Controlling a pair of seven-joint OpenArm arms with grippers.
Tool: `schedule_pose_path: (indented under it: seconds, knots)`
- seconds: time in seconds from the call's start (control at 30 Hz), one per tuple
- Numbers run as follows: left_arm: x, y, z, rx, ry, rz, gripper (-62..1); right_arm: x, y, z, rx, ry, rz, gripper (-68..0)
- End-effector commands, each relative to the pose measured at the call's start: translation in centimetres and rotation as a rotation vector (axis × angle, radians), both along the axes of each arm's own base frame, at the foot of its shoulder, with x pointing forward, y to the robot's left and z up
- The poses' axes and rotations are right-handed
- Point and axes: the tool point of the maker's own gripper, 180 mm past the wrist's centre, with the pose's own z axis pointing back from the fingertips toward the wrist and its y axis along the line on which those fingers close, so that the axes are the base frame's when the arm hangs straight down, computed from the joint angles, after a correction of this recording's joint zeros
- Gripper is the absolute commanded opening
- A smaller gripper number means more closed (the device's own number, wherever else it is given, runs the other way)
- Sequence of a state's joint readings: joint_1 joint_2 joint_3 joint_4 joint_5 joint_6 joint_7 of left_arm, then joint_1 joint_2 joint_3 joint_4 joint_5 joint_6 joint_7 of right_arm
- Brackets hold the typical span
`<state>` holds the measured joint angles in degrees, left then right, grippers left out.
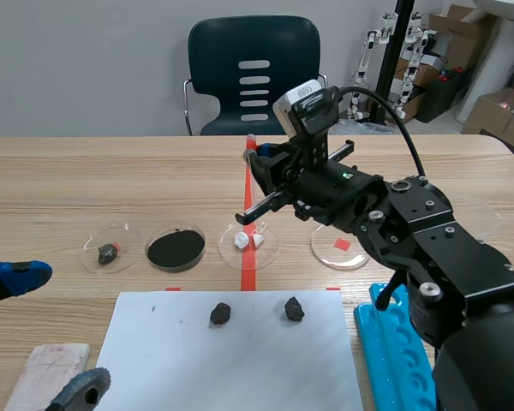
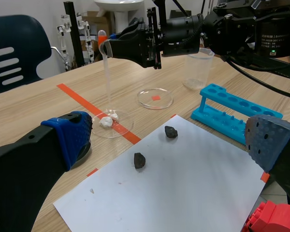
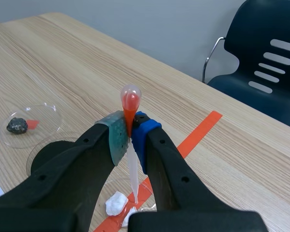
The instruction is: Squeeze the dropper onto the mineral
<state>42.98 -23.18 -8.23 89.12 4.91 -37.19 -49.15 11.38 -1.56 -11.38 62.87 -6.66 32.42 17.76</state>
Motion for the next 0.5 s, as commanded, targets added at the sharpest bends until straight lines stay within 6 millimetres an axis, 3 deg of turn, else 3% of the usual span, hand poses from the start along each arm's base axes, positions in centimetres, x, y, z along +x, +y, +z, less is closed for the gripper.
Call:
schedule_pose_path:
  seconds: [0.0, 0.47]
  knots:
    - [0.3, -0.1, 1.1, -0.028, -0.034, 0.003, 1.4, 0.1, 0.4, 1.1, 0.028, -0.026, 0.019, -67.1]
    - [0.3, -0.1, 1.1, -0.028, -0.034, 0.003, 1.4, -1.8, -1.4, 4.7, 0.022, -0.08, 0.047, -67.1]
